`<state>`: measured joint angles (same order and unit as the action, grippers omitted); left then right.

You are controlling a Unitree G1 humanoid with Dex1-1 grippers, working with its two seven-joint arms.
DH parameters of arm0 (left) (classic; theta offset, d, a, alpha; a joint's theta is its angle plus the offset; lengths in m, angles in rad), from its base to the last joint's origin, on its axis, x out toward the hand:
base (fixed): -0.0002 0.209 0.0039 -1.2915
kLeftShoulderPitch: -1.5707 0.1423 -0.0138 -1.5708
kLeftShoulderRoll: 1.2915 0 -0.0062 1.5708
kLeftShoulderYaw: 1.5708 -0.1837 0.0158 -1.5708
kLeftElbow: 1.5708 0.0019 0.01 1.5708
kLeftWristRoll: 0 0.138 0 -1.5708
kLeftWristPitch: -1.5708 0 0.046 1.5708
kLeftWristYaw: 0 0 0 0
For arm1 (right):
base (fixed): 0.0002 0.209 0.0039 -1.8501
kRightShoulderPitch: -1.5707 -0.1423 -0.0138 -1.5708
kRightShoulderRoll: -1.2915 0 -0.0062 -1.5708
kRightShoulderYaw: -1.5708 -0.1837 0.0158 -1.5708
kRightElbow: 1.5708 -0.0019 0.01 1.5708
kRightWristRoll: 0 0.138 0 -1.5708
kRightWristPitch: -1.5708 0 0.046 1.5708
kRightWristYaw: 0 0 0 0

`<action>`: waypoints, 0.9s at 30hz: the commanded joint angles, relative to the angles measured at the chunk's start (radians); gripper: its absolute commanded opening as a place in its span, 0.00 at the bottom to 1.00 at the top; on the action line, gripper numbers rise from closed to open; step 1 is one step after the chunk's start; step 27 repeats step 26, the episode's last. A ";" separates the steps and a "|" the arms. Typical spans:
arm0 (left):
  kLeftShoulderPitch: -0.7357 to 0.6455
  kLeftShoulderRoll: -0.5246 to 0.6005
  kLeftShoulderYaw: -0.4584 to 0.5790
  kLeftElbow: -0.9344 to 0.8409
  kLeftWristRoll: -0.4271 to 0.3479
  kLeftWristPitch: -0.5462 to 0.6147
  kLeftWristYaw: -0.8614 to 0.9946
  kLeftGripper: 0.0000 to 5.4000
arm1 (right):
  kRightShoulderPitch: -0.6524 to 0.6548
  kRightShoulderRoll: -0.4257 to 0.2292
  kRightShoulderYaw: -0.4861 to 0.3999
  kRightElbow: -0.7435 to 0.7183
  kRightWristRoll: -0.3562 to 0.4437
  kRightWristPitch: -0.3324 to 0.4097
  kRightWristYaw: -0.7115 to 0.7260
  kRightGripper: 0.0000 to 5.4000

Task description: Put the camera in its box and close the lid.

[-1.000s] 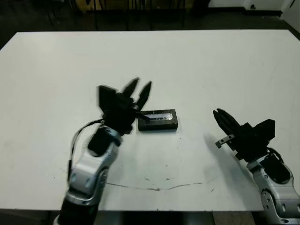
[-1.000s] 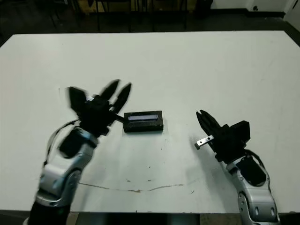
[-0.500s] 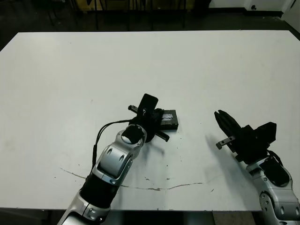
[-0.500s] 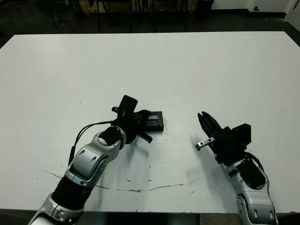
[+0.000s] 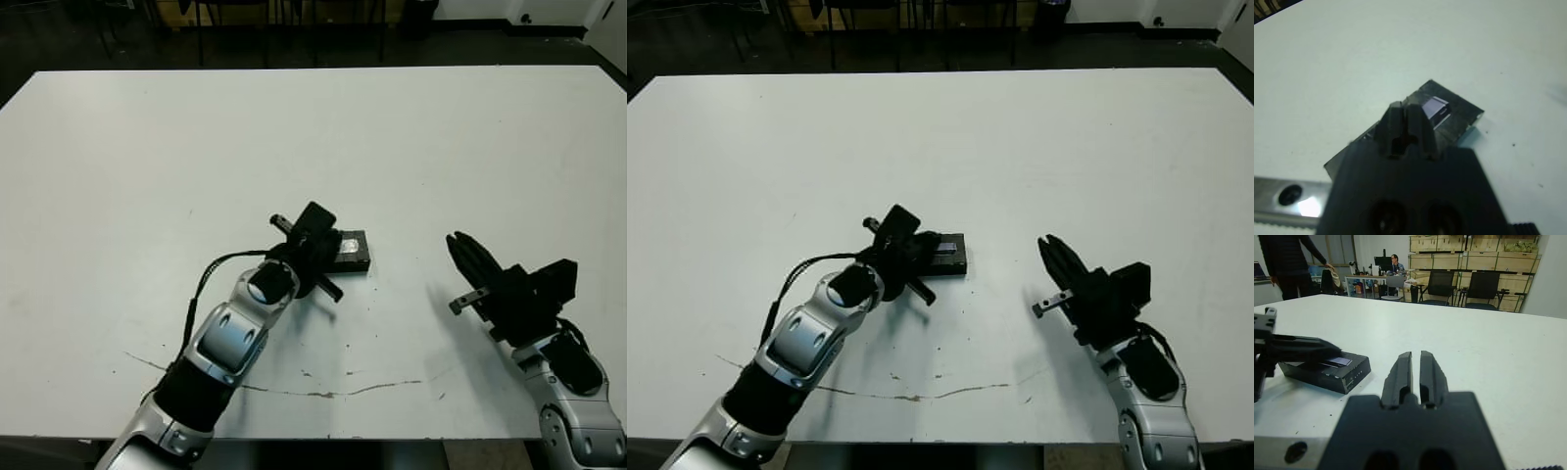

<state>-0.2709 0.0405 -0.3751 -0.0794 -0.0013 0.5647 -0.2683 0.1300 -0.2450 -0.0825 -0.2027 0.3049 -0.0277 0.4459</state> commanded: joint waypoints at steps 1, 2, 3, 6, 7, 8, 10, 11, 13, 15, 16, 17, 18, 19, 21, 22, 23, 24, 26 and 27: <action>0.130 0.030 0.088 -0.057 -0.053 -0.056 -0.011 0.00 | 0.013 0.005 -0.001 -0.016 -0.010 0.007 -0.020 0.00; 0.151 0.027 0.121 -0.088 -0.076 -0.107 -0.015 0.00 | 0.015 0.010 -0.002 -0.024 -0.018 0.003 -0.033 0.00; 0.168 0.025 0.155 -0.114 -0.101 -0.160 -0.023 0.00 | 0.020 0.015 -0.003 -0.041 -0.025 0.011 -0.052 0.00; 0.198 0.015 0.249 -0.178 -0.185 -0.284 -0.048 0.00 | 0.035 0.028 -0.003 -0.103 -0.029 0.060 -0.107 0.00; 0.204 0.012 0.275 -0.193 -0.214 -0.315 -0.058 0.00 | 0.037 0.033 -0.003 -0.116 -0.028 0.071 -0.120 0.00; 0.212 0.006 0.304 -0.212 -0.255 -0.341 -0.069 0.00 | 0.038 0.039 -0.001 -0.130 -0.028 0.086 -0.138 0.00; 0.230 -0.004 0.352 -0.243 -0.324 -0.401 -0.089 0.00 | 0.033 0.052 0.006 -0.148 -0.040 0.109 -0.174 0.00; 0.242 -0.008 0.370 -0.257 -0.346 -0.427 -0.090 0.00 | 0.030 0.056 0.010 -0.155 -0.050 0.115 -0.188 0.00; 0.270 -0.009 0.405 -0.285 -0.372 -0.471 -0.079 0.00 | 0.021 0.066 0.018 -0.158 -0.065 0.111 -0.208 0.00; 0.291 -0.003 0.447 -0.286 -0.393 -0.513 -0.077 0.00 | 0.011 0.075 0.025 -0.155 -0.079 0.107 -0.226 0.00; 0.296 0.002 0.463 -0.278 -0.401 -0.527 -0.077 0.00 | 0.008 0.078 0.028 -0.154 -0.084 0.108 -0.232 0.00; 0.299 0.006 0.481 -0.265 -0.406 -0.531 -0.071 0.00 | 0.003 0.082 0.030 -0.151 -0.085 0.109 -0.237 0.00; 0.300 0.006 0.498 -0.250 -0.411 -0.529 -0.058 0.00 | -0.001 0.086 0.031 -0.146 -0.087 0.107 -0.240 0.00; 0.299 0.005 0.513 -0.235 -0.417 -0.522 -0.044 0.00 | -0.005 0.089 0.031 -0.140 -0.086 0.103 -0.240 0.00; 0.300 0.001 0.533 -0.217 -0.421 -0.512 -0.016 0.00 | -0.011 0.096 0.032 -0.138 -0.086 0.109 -0.246 0.00; 0.303 -0.001 0.537 -0.214 -0.418 -0.511 -0.004 0.00 | -0.012 0.098 0.032 -0.139 -0.085 0.114 -0.249 0.00; 0.309 -0.005 0.537 -0.214 -0.413 -0.514 0.005 0.00 | -0.014 0.101 0.034 -0.140 -0.085 0.118 -0.253 0.00; 0.315 -0.007 0.535 -0.213 -0.408 -0.520 0.012 0.00 | -0.015 0.105 0.035 -0.140 -0.086 0.120 -0.257 0.00; 0.327 -0.011 0.530 -0.217 -0.396 -0.526 0.024 0.00 | -0.018 0.112 0.035 -0.141 -0.089 0.123 -0.269 0.00; 0.327 -0.011 0.530 -0.217 -0.396 -0.526 0.024 0.00 | -0.018 0.112 0.035 -0.141 -0.089 0.123 -0.269 0.00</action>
